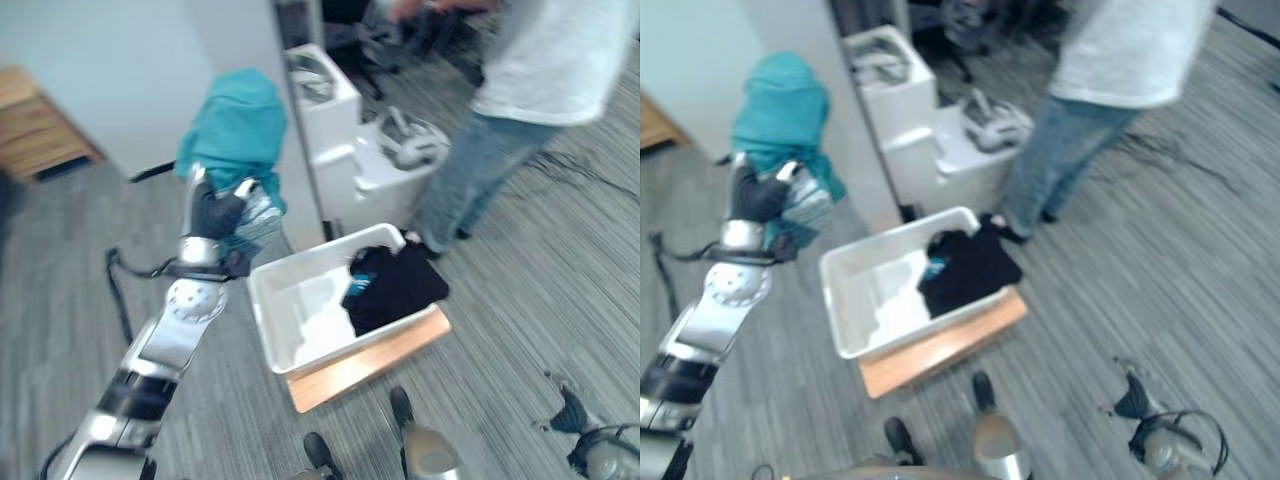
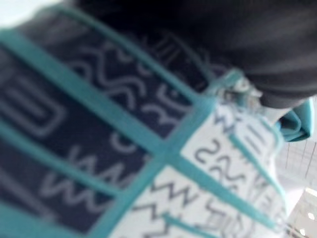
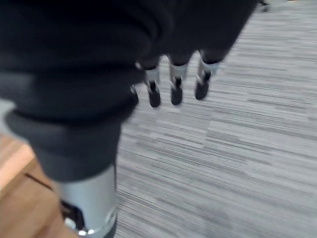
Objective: Tidy up the quilt and then pick up the clothes from the bed and put them into the laundry hamper.
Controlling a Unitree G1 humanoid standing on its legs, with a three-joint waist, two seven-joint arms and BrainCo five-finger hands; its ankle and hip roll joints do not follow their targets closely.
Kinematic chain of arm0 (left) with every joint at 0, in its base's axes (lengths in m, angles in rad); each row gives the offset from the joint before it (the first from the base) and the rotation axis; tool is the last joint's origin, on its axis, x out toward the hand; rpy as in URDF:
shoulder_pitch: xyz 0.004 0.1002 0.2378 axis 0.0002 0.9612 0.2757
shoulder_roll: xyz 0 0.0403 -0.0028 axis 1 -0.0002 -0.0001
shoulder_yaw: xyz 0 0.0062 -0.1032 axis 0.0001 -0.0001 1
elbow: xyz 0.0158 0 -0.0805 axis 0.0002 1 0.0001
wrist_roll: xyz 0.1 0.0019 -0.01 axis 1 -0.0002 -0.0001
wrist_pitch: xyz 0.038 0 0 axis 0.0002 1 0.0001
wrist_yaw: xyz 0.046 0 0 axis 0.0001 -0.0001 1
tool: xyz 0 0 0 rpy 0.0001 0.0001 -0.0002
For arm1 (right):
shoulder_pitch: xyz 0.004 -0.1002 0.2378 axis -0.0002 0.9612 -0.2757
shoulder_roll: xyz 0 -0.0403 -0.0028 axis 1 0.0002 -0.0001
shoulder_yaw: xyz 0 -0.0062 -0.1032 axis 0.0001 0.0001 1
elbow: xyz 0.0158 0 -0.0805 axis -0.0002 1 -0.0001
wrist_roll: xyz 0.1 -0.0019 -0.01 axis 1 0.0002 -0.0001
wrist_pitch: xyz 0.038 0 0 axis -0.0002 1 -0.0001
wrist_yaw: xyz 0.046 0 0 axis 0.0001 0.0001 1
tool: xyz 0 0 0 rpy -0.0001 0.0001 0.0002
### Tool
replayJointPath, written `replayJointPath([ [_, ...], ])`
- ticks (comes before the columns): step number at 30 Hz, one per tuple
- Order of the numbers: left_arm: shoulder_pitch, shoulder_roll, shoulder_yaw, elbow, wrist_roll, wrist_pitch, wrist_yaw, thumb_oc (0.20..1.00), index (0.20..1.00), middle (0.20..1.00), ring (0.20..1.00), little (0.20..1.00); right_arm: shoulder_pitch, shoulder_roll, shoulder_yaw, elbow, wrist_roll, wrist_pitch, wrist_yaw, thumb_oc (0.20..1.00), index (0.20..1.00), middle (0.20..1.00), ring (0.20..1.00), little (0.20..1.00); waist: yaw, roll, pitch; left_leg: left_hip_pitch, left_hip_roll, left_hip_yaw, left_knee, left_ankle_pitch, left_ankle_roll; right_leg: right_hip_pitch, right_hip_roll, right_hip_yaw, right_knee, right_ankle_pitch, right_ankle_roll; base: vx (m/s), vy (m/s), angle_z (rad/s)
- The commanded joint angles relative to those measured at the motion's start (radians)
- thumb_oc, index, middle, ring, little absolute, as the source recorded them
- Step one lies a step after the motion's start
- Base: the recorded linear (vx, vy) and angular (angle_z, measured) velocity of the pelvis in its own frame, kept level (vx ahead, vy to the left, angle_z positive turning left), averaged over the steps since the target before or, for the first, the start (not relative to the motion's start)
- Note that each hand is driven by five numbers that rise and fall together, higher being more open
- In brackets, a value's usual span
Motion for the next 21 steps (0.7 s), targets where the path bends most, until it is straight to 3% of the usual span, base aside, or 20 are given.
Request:
replayJointPath([
  [1, -0.175, -0.024, -0.041, 0.161, 0.041, 0.043, 0.062, 0.2, 0.2, 0.2, 0.2, 0.2, -0.051, 0.057, 0.12, 0.116, 0.093, 0.022, 0.001, 1.0, 1.0, 1.0, 1.0, 1.0, -0.021, -0.025, 0.042, 0.003, 0.07, -0.032, 0.002, -0.064, -0.062, 0.003, -0.013, -0.004, -0.002, -0.151, 0.047, -0.1, -0.026, -0.24],
  [8, -0.255, -0.077, -0.105, 0.361, 0.028, 0.068, 0.075, 0.2, 0.2, 0.2, 0.2, 0.2, -0.106, 0.168, 0.215, 0.374, 0.142, 0.04, -0.002, 1.0, 1.0, 1.0, 1.0, 1.0, -0.028, -0.012, 0.099, -0.035, 0.066, -0.006, 0.002, -0.046, -0.062, -0.053, -0.011, 0.018, 0.003, -0.132, 0.047, -0.06, -0.004, -0.21],
  [12, -0.246, -0.095, -0.116, 0.444, 0.023, 0.083, 0.066, 0.2, 0.2, 0.2, 0.2, 0.2, -0.122, 0.186, 0.232, 0.416, 0.146, 0.045, -0.009, 1.0, 1.0, 1.0, 1.0, 1.0, -0.025, -0.009, 0.115, -0.041, 0.066, -0.007, 0.002, -0.039, -0.064, -0.062, -0.011, 0.017, 0.005, -0.131, 0.044, -0.02, -0.007, -0.04],
  [13, -0.236, -0.091, -0.122, 0.458, 0.032, 0.092, 0.056, 1.0, 1.0, 1.0, 1.0, 1.0, -0.119, 0.188, 0.234, 0.42, 0.149, 0.045, -0.013, 1.0, 1.0, 1.0, 1.0, 1.0, -0.019, -0.008, 0.119, -0.039, 0.067, -0.014, 0.002, -0.037, -0.066, -0.056, -0.013, 0.01, 0.005, -0.132, 0.042, 0.0, 0.0, 0.0],
  [17, -0.204, -0.095, -0.114, 0.481, 0.027, 0.097, 0.042, 1.0, 1.0, 1.0, 1.0, 1.0, -0.118, 0.194, 0.234, 0.414, 0.17, 0.042, -0.012, 1.0, 1.0, 1.0, 1.0, 1.0, -0.007, -0.01, 0.117, -0.029, 0.07, -0.027, 0.002, -0.037, -0.068, -0.038, -0.015, -0.006, 0.003, -0.137, 0.04, 0.01, -0.015, 0.12],
  [21, -0.085, -0.156, -0.035, 0.449, -0.138, 0.07, 0.032, 1.0, 1.0, 1.0, 1.0, 1.0, -0.121, 0.198, 0.25, 0.407, 0.165, 0.051, -0.001, 1.0, 1.0, 1.0, 1.0, 1.0, 0.035, -0.019, 0.09, 0.01, 0.072, -0.059, 0.002, -0.048, -0.068, 0.025, -0.018, -0.039, 0.001, -0.155, 0.029, 0.04, -0.026, 0.28],
])
